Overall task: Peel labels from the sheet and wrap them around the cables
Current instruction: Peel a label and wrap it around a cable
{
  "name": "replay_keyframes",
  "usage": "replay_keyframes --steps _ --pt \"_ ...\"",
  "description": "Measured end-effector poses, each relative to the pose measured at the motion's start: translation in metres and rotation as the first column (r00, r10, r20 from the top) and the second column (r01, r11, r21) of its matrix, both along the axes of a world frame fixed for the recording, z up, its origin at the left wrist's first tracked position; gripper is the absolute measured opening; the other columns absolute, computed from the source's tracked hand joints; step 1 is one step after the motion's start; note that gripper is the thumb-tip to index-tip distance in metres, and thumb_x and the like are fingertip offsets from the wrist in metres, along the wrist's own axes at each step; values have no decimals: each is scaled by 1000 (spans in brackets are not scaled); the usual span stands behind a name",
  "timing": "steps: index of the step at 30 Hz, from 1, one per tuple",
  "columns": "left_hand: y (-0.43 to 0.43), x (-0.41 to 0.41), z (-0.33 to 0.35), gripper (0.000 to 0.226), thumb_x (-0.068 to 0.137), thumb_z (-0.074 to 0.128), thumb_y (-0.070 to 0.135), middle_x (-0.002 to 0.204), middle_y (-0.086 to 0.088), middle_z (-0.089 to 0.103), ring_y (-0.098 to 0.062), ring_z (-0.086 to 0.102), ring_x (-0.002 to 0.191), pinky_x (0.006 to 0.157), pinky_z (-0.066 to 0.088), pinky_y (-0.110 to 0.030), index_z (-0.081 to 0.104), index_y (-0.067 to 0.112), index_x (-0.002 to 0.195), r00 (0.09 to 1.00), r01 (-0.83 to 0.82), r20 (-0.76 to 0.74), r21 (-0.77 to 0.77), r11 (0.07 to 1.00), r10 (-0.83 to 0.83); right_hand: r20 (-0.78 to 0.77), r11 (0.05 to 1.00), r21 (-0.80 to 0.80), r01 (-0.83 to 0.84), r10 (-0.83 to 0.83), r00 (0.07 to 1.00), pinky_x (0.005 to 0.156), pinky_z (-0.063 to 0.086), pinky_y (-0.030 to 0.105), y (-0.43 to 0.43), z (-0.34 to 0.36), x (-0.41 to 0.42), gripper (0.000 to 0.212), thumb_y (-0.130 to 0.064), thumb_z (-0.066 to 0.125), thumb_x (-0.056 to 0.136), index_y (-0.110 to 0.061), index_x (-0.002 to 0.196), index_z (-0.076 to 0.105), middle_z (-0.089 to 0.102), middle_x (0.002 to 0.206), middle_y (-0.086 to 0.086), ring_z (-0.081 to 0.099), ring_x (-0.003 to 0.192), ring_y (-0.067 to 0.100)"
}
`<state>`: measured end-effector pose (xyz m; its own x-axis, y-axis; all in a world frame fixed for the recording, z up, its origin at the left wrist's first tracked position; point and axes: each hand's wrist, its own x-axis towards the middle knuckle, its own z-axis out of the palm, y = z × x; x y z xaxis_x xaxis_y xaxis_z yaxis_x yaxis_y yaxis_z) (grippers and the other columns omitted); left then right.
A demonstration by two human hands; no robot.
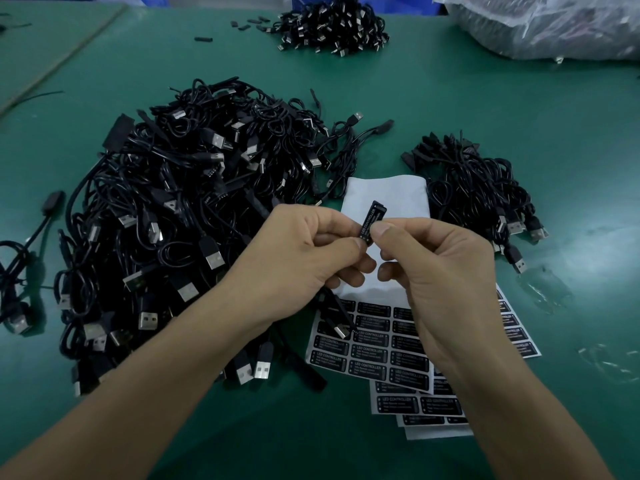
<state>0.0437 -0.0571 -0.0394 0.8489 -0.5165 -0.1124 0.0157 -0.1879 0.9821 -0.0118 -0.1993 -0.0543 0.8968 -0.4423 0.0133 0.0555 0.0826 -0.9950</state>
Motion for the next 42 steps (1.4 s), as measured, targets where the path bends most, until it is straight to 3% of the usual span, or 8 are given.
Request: replay_keyframes --steps 42 --pt "-4 -4 2 12 92 63 0 75 -7 77 -11 70 60 53 49 -17 66 7 82 999 -32 -14 14 999 32 10 998 -52 41 -40 999 60 53 23 4 2 -1 23 -9 75 81 -19 59 74 64 55 -4 59 51 8"
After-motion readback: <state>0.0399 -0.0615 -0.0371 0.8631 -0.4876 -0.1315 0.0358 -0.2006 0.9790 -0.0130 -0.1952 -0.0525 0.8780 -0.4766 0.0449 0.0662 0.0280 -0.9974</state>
